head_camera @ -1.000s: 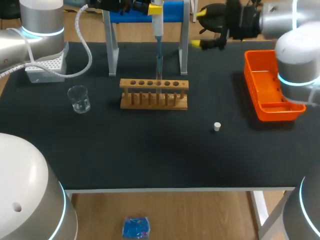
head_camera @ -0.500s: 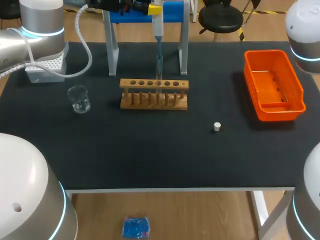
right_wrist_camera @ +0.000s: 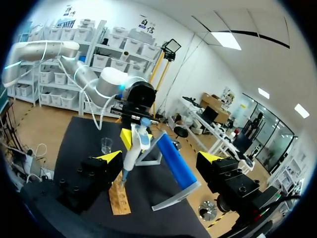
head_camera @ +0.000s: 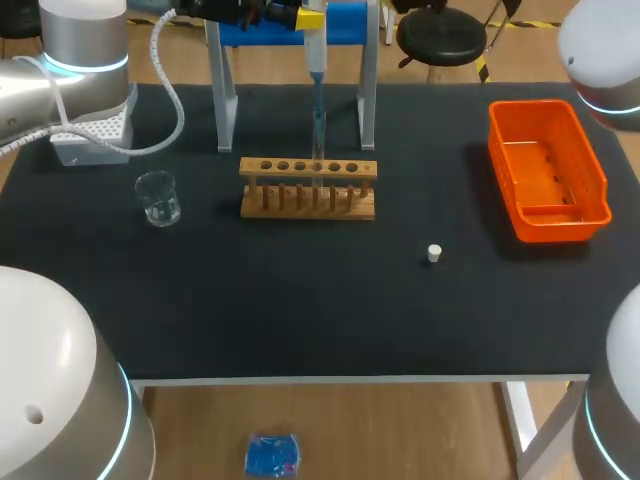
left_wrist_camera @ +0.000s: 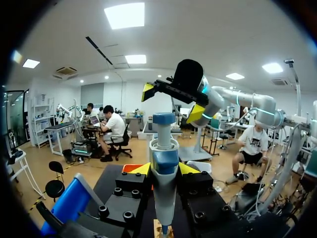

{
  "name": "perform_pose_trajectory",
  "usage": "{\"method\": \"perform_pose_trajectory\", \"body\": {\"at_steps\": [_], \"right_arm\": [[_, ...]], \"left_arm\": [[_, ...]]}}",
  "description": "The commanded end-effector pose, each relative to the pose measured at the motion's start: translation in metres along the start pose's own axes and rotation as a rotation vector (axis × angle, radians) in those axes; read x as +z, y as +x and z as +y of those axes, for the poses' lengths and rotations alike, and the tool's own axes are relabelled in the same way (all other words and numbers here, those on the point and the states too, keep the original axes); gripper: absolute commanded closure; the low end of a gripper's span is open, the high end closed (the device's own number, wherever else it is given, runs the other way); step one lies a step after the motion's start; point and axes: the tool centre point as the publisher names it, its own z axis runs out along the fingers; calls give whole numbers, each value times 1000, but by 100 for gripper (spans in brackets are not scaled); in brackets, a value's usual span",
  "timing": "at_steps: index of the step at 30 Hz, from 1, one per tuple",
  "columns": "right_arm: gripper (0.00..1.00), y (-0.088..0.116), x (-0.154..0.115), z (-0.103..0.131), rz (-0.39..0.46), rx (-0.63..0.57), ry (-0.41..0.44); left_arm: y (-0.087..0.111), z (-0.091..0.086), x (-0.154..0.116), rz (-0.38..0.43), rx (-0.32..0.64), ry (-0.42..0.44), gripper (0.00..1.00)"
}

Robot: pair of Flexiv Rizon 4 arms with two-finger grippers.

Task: Invert the test tube, pick up the pipette, mount the tip to pipette, aspirate from beaker and dispense into the tube, eject the tip, return the pipette, and cap with the stopper.

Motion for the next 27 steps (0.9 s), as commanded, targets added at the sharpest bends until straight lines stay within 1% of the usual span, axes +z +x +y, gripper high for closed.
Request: {"method": "perform_pose_trajectory", "body": {"at_steps": [1, 2, 4, 6, 7, 8, 9, 10, 17, 22, 27], "right_arm": [[0, 4, 10, 23, 28, 37, 53], [0, 4, 12, 25, 21, 42, 58], [0, 5, 16, 31, 38, 59, 67], [0, 6, 21, 36, 51, 102, 68], [54, 6, 23, 38, 48, 118, 83], [75, 6, 26, 39, 44, 129, 82], [92, 6, 28, 40, 48, 151, 87], [100, 4, 30, 40, 47, 171, 93], [100, 0, 42, 46, 45, 200, 85], [100, 2, 52, 52, 72, 223, 81], [100, 4, 58, 53, 93, 303, 104]], "left_arm": [[-1, 0, 0, 2, 0, -1, 100], [-1, 0, 0, 2, 0, -1, 100], [-1, 0, 0, 2, 0, -1, 100], [-1, 0, 0, 2, 0, -1, 100], [-1, 0, 0, 2, 0, -1, 100], [-1, 0, 0, 2, 0, -1, 100], [-1, 0, 0, 2, 0, -1, 100], [-1, 0, 0, 2, 0, -1, 100], [-1, 0, 0, 2, 0, -1, 100], [-1, 0, 0, 2, 0, -1, 100], [-1, 0, 0, 2, 0, -1, 100]]}}
